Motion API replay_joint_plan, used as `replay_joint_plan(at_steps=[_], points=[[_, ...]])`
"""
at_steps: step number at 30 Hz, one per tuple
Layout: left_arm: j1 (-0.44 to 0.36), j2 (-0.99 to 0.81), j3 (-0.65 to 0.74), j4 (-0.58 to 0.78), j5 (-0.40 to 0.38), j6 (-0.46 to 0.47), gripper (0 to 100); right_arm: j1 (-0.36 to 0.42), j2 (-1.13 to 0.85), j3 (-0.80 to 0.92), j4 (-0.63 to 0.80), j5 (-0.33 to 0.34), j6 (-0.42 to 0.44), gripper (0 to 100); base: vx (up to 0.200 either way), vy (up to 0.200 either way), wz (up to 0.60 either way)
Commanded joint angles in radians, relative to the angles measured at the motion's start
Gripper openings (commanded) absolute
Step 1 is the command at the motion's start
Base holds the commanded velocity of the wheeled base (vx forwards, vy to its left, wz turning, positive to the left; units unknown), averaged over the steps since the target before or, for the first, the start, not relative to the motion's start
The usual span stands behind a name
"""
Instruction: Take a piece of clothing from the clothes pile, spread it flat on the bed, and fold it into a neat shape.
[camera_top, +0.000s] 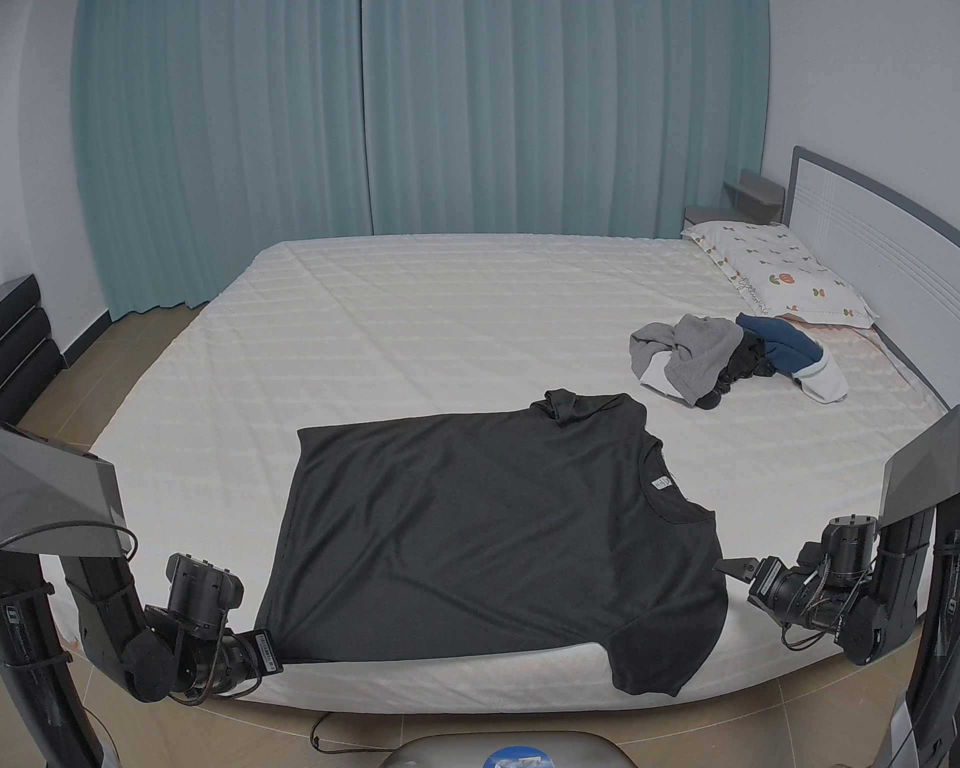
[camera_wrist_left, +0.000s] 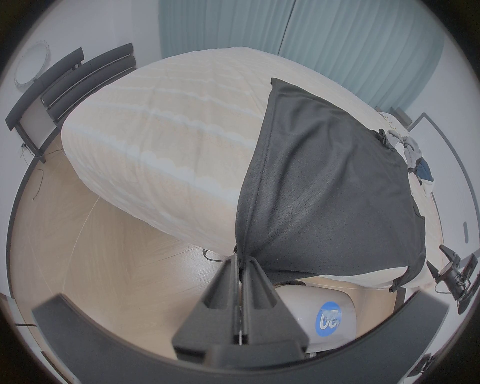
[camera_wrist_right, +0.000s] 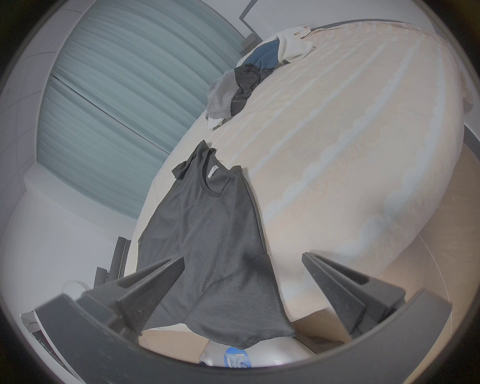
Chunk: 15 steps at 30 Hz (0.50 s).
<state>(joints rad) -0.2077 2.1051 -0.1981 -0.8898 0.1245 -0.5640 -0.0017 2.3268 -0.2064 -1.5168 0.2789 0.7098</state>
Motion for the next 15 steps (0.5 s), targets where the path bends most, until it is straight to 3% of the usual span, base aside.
replay_joint_plan(at_steps=[1, 13, 14, 15], points=[[0.002, -0.005, 0.012, 0.002, 0.000, 0.004, 0, 0.019, 0.028, -0.007, 0.000, 0.000, -0.001, 100, 0.000, 0.000, 0.00], [0.004, 0.001, 0.014, 0.002, 0.000, 0.027, 0, 0.052, 0.085, -0.097, 0.012, -0.003, -0.001, 100, 0.000, 0.000, 0.00], [0.004, 0.001, 0.014, 0.002, 0.000, 0.027, 0, 0.052, 0.086, -0.099, 0.012, -0.003, -0.001, 0, 0.000, 0.000, 0.00], [0.004, 0.001, 0.012, -0.001, 0.000, 0.024, 0, 0.049, 0.091, -0.117, 0.015, -0.003, -0.001, 0, 0.000, 0.000, 0.00]])
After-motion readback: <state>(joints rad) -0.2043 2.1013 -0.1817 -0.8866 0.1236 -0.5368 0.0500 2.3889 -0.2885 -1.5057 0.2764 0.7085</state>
